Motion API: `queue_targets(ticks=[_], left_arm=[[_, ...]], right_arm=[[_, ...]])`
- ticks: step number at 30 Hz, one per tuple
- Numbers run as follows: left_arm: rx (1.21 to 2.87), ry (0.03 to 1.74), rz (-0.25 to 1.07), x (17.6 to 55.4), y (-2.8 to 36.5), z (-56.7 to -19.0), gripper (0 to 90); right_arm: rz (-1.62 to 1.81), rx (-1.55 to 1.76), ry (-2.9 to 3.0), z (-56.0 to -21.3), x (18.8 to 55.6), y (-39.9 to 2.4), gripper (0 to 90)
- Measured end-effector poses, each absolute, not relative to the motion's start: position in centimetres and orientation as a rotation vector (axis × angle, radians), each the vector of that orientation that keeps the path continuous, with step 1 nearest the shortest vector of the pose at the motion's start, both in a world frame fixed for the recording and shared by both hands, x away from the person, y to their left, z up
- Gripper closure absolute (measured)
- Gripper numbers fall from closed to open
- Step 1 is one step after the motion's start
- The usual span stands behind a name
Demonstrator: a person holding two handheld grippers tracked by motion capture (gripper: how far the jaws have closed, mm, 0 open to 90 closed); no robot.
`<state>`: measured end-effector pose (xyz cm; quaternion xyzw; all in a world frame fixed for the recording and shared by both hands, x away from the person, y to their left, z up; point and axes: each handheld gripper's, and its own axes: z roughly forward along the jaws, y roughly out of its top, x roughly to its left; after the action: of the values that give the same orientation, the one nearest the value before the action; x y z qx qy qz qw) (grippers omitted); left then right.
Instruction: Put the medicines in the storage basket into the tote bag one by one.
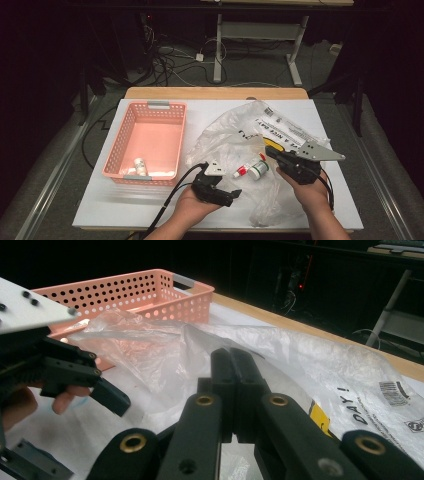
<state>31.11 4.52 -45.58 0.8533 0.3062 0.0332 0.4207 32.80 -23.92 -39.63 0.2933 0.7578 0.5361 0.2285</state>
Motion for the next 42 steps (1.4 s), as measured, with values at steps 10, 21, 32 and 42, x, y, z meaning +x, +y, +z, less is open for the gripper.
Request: queue_targets(ticks=[10, 21, 32, 42], left_arm=[[2.128, 0.784, 0.113, 30.9, 5.7, -44.8, 0.0], [2.123, 0.788, 0.142, 30.2, 7.9, -42.7, 0.0], [2.088, 0.844, 0.219, 30.0, 11.6, -41.2, 0.0], [2.051, 0.938, 0.273, 30.3, 14.9, -41.1, 0.0]], right_arm=[[1.471, 0.799, 2.092, -39.7, 32.7, -23.7, 90.0], [1.476, 0.807, 2.082, -39.5, 32.7, -24.1, 90.0], [1.476, 0.814, 2.073, -39.4, 32.7, -24.4, 90.0], [1.475, 0.814, 2.075, -39.4, 32.8, -24.4, 90.0]])
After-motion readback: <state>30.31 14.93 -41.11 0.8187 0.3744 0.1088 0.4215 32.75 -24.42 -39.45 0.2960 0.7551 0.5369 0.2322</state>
